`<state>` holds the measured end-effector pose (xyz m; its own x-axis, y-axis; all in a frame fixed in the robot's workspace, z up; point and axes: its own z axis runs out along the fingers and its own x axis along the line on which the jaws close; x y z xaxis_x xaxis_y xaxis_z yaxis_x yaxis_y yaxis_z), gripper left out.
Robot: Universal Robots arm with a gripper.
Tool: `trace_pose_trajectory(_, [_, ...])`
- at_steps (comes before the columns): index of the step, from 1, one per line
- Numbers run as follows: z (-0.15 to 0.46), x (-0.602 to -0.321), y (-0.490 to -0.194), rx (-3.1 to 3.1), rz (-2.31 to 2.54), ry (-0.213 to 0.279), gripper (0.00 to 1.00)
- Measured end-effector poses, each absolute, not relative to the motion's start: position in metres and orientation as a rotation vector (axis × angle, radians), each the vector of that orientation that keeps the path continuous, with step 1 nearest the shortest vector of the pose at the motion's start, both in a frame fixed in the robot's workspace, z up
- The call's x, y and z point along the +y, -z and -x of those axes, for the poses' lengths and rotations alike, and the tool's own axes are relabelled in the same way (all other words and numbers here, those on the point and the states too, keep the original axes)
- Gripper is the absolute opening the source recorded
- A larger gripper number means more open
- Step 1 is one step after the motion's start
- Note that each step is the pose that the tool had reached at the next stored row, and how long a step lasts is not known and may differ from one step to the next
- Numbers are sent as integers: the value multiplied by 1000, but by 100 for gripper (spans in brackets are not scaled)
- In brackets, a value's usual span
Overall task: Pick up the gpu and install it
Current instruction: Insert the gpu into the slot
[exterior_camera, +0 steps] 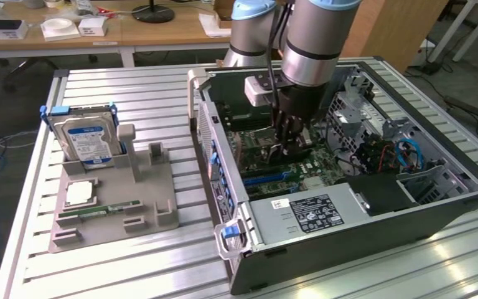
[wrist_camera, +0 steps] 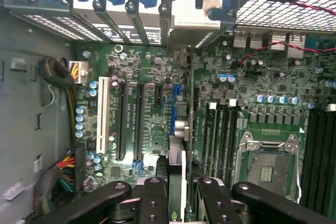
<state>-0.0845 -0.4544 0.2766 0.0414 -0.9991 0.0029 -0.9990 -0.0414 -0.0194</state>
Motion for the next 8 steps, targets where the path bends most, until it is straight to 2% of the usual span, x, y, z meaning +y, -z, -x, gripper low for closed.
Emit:
trace_pose_trajectory(2, [85,-454,-276,2175,2268,42,26])
trace_pose_trajectory(8, [85,-454,-276,2177,2269,42,26])
